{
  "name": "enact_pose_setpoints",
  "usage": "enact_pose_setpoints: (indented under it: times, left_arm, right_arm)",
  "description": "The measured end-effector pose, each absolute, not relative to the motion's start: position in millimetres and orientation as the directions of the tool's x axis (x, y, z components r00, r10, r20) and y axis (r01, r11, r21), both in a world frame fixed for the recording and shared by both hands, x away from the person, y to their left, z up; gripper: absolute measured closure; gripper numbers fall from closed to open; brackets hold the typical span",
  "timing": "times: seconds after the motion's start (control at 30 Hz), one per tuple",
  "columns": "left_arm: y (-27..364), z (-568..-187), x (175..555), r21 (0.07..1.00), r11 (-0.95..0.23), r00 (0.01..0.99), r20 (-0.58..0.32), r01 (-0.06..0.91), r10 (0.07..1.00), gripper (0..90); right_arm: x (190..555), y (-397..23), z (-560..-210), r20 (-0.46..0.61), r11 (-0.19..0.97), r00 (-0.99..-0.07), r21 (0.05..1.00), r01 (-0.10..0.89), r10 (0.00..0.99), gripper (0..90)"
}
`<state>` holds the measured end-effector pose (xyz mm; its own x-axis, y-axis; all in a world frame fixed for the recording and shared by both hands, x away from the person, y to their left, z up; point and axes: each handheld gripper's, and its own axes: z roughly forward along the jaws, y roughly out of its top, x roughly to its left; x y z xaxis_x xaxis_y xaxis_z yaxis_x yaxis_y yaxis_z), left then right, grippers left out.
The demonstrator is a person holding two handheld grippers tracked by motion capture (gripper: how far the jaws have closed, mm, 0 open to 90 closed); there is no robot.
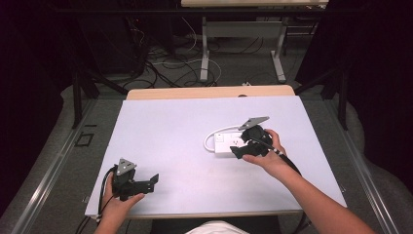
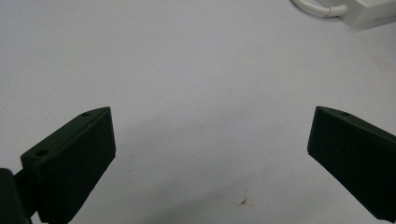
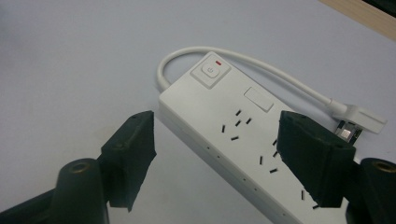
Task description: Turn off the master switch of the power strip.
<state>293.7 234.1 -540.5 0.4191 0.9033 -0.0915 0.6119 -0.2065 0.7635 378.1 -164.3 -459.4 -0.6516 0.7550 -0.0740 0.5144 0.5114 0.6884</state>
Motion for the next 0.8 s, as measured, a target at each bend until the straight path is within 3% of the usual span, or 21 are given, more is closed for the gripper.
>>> enact_pose_setpoints:
  times: [0.8]
  left_arm:
    - [235,-541,294,0.761,-0.209,0.419,-0.090,0.614,0.903,1.2]
  right_arm:
    - [415,-140,-449,-0.031,0.461,-0.618,0.697,0.550,0.786,46.3]
